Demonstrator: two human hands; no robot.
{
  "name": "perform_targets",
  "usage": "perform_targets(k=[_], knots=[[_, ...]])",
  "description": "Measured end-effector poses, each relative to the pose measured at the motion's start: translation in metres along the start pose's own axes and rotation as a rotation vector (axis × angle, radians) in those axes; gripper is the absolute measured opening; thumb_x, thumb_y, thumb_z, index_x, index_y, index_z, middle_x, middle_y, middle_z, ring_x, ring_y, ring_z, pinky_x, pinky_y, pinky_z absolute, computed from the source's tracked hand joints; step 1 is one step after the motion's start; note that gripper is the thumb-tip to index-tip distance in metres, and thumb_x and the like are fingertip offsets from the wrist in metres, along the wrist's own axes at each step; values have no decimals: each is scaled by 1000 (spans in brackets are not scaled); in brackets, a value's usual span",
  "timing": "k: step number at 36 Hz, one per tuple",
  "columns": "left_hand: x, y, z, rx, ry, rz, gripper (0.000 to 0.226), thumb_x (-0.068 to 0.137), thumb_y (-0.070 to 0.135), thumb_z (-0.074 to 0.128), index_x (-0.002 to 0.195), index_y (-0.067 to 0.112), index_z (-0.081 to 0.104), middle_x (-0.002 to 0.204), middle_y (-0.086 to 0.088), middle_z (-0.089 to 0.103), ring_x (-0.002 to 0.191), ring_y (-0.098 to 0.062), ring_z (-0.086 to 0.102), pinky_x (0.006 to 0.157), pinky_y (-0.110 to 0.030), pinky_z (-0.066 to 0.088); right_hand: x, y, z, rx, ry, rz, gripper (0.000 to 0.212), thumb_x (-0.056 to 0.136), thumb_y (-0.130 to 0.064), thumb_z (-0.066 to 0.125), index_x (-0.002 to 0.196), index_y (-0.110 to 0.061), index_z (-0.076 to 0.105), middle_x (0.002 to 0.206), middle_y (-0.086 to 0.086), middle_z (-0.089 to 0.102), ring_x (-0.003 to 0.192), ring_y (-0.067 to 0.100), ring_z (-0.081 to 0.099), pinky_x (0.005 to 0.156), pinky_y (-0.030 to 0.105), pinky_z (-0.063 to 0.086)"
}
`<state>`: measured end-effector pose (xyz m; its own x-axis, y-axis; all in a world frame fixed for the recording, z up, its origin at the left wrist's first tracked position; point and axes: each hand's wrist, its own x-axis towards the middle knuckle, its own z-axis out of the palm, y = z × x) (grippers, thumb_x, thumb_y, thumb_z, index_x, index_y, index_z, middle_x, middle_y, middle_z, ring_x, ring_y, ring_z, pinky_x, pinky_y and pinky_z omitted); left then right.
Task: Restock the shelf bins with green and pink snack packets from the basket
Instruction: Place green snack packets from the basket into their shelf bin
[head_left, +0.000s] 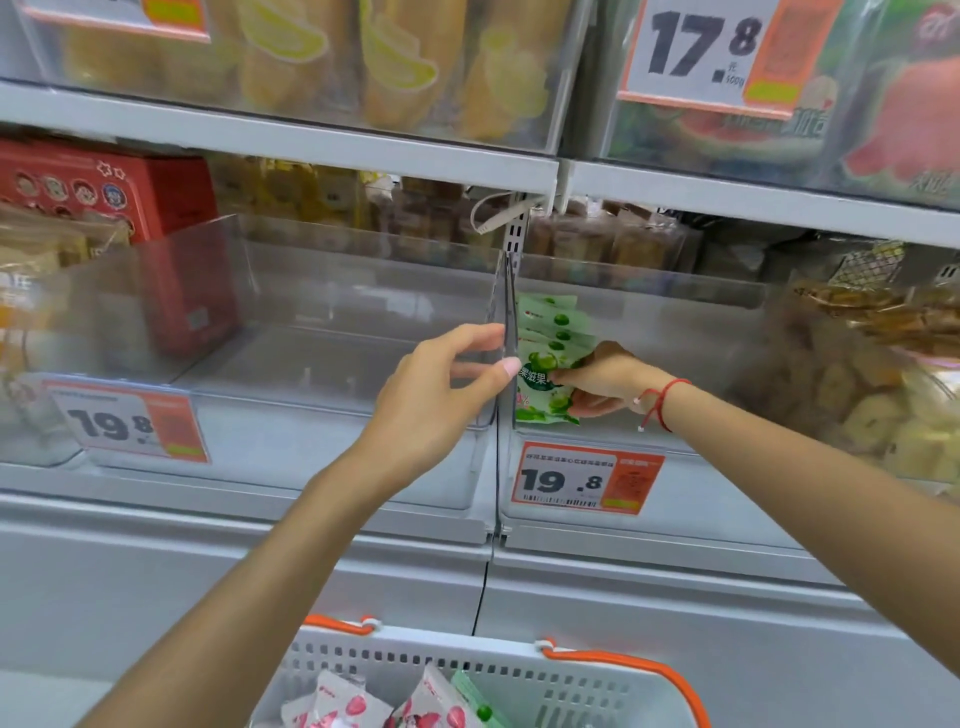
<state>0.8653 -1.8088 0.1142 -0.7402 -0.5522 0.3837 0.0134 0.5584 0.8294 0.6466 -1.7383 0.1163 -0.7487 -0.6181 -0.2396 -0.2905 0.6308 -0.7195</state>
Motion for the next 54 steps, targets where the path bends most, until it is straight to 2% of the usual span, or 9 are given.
perform_targets(k=[4,12,22,27,38,42,47,50,54], knots=[[-1,0,0,7,-1,-3,42,90,43,60,131,30,55,122,19,61,107,1,60,92,-44,51,-10,0,-11,120,-157,84,41,86,-25,69,121,-7,57,110,13,64,77,17,65,59,22,56],[-5,8,0,46,6,-13,42,91,42,58,131,28,54,124,18,60,107,2,58,97,-42,49,-28,6,-24,127,-155,65,44,86,-29,68,123,-7,57,114,12,65,99,23,64,79,30,55],[-34,20,9,117,216,123,32,88,29,66,120,28,59,115,20,60,103,2,56,86,-18,43,-89,-2,-37,107,160,-235,46,87,-18,67,128,-5,48,107,10,62,92,21,61,80,31,53],[-93,17,18,-35,277,41,11,89,29,65,98,34,64,93,24,65,90,-1,60,78,-20,45,-155,14,-21,99,206,-515,14,81,-17,74,91,-23,66,81,2,68,71,10,62,65,21,50],[-171,-72,52,204,-111,-378,18,91,22,61,99,37,61,99,20,63,87,0,60,78,-32,54,-174,125,87,-247,-284,-343,12,80,-16,73,85,-24,66,72,-3,65,63,3,61,69,27,55],[-196,-98,68,437,-342,-411,28,94,26,56,123,29,58,128,9,57,110,-9,56,87,-25,44,-166,173,125,-305,-429,-200,13,84,-15,66,96,-16,69,97,10,71,107,9,60,91,29,49],[-236,-132,88,717,-696,-414,49,92,43,55,134,20,51,141,1,45,129,-18,40,105,-33,37,-171,215,163,-552,-606,-35,51,90,-31,60,136,-12,46,140,7,47,125,25,47,105,32,40],[-248,-141,92,854,-713,-356,50,93,43,53,137,20,48,148,3,33,136,-18,28,113,-36,27,-173,232,171,-767,-697,4,63,82,-34,68,134,-12,40,132,9,52,114,27,54,94,35,48],[-248,-144,96,923,-692,-346,51,93,35,56,140,20,44,147,3,32,135,-20,28,111,-36,28,-174,239,167,-751,-519,-27,48,80,-23,71,119,-12,46,119,5,53,105,21,54,81,29,45]])
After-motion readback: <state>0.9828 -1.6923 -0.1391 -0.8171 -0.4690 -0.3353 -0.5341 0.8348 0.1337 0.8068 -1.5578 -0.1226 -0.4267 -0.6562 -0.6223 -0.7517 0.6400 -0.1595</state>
